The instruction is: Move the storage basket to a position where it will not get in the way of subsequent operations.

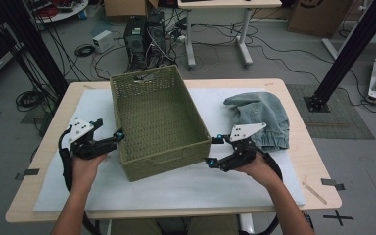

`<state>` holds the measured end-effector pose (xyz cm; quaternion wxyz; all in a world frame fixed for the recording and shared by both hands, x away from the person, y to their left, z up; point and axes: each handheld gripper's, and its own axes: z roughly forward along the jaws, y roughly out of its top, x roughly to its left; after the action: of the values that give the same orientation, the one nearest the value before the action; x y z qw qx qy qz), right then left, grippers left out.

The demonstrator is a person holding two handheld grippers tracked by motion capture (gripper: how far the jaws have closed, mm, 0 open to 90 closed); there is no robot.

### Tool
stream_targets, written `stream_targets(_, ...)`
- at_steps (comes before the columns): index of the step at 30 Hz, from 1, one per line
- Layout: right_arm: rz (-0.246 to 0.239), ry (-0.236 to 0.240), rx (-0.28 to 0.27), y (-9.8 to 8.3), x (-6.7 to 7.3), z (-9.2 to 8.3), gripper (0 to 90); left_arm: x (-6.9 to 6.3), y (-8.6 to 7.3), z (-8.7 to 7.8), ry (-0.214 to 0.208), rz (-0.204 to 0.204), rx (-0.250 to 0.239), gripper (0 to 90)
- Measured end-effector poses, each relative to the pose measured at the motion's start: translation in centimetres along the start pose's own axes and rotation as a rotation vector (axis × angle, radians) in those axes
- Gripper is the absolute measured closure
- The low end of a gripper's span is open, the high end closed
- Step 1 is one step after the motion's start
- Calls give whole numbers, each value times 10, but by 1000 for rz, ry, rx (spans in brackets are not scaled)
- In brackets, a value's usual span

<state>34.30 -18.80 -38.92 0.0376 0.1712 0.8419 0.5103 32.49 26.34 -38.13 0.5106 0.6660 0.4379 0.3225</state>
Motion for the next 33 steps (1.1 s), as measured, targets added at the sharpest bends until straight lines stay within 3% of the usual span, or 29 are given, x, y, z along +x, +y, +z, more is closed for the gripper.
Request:
stream_targets(10, -43, 78, 11, 8, 19, 20, 208, 5, 3, 0, 14, 3, 47, 180)
stream_targets(22, -87, 121, 21, 13, 29, 31, 202, 22, 5, -4, 26, 7, 125, 181)
stream_targets(33, -65, 122, 1, 11, 24, 23, 206, 28, -1, -3, 31, -3, 190, 184)
